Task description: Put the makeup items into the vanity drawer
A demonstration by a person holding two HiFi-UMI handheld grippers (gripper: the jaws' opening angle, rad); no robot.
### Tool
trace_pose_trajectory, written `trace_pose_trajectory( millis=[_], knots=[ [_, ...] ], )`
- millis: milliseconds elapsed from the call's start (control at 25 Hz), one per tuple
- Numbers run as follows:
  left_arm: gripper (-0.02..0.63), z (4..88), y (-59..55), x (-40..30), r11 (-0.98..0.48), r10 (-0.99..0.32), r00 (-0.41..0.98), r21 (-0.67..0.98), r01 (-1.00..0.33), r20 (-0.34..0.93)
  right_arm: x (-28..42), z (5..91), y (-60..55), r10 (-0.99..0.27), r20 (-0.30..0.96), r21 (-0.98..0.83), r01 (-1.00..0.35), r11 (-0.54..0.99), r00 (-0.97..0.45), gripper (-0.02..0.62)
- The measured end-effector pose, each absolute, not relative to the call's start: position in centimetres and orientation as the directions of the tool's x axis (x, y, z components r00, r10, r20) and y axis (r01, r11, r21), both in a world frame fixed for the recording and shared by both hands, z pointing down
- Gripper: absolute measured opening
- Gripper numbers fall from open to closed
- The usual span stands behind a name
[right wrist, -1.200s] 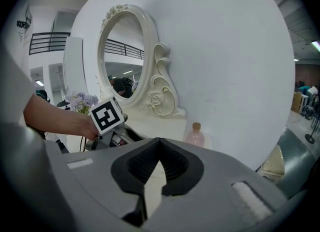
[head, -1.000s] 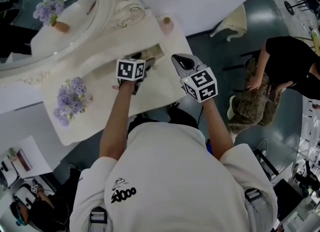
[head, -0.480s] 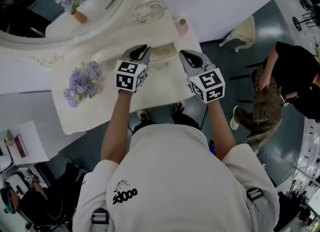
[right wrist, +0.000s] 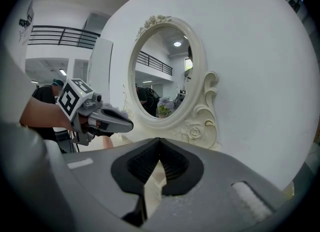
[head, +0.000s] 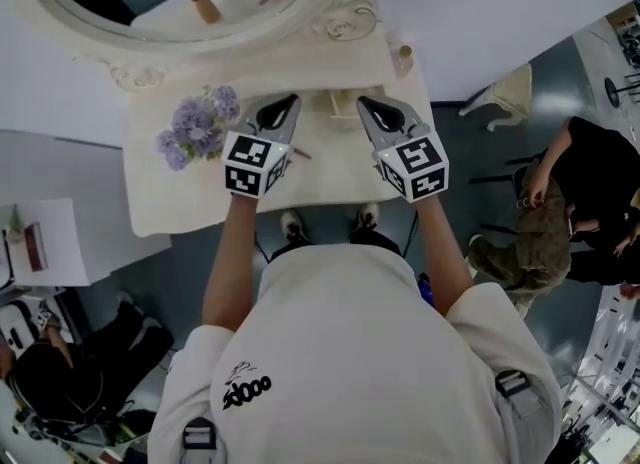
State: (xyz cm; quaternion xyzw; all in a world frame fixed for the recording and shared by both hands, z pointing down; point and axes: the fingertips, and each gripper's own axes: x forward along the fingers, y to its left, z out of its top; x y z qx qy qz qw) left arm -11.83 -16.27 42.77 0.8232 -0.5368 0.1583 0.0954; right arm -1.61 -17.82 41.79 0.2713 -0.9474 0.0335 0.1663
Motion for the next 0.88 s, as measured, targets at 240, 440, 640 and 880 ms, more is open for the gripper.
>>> trace_pose_trajectory(
  millis=[240,440,640,880],
  knots=[
    [0.017,45.3,-12.4,-15.6,-0.315,-0.862,0.283,-0.007,-0.949,0.419,-6.6,43.7,-15.1,-0.382,0.388,0.019,-0.407,0.913,-0.839,0.005],
    [0.017,47.6,-10.0,-16.4,-0.311,-0.854,0.250,-0.063,-0.948,0.456,-9.9,47.5,-13.5,-0.273,0.470,-0.006,-0.312,0.950,-0.840,0.046],
    [0.017,50.3,-8.2,-16.3,-0.310,-0.835,0.250,-0.042,-0.950,0.490,-11.9,52.2,-12.0,-0.183,0.552,-0.038,-0.244,0.969,-0.813,0.055],
    [0.017,54.5,-6.0,-16.4,-0.257,-0.798,0.222,0.018,-0.966,0.561,-12.2,58.0,-10.5,-0.101,0.653,-0.070,-0.193,0.979,-0.750,0.057]
  ],
)
